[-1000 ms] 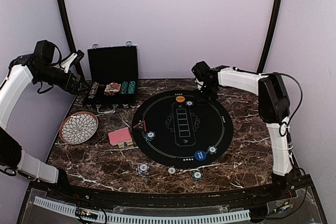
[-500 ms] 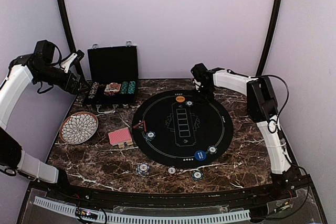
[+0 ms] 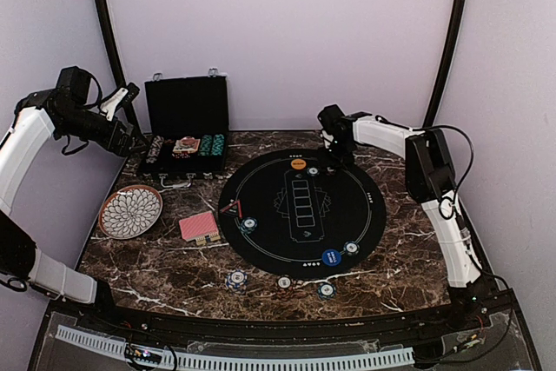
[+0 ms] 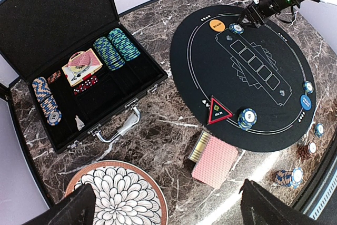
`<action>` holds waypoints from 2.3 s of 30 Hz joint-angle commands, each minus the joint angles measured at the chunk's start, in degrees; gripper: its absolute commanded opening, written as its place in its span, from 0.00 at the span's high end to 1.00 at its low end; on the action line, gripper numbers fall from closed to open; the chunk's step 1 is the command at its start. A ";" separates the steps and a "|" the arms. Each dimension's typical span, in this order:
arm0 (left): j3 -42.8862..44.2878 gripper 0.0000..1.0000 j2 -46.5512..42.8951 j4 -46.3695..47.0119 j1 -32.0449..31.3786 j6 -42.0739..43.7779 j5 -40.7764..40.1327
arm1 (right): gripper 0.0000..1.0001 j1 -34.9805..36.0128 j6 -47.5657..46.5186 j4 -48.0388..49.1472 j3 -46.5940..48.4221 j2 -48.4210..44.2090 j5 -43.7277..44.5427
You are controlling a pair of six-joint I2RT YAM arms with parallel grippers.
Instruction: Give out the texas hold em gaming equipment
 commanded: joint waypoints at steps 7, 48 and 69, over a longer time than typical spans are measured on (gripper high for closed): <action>1.10 0.01 -1.24 -1.09 -0.30 0.13 0.70 | 0.43 1.47 -0.46 -0.33 -2.51 -9.48 0.73; 1.53 0.01 -2.23 -1.97 -0.30 0.37 1.03 | 0.12 47.32 5.19 3.69 -44.85 -33.19 -5.63; 1.28 0.01 -2.05 -1.71 -0.32 0.22 0.94 | 0.32 47.24 4.59 4.32 -44.99 -30.97 -4.57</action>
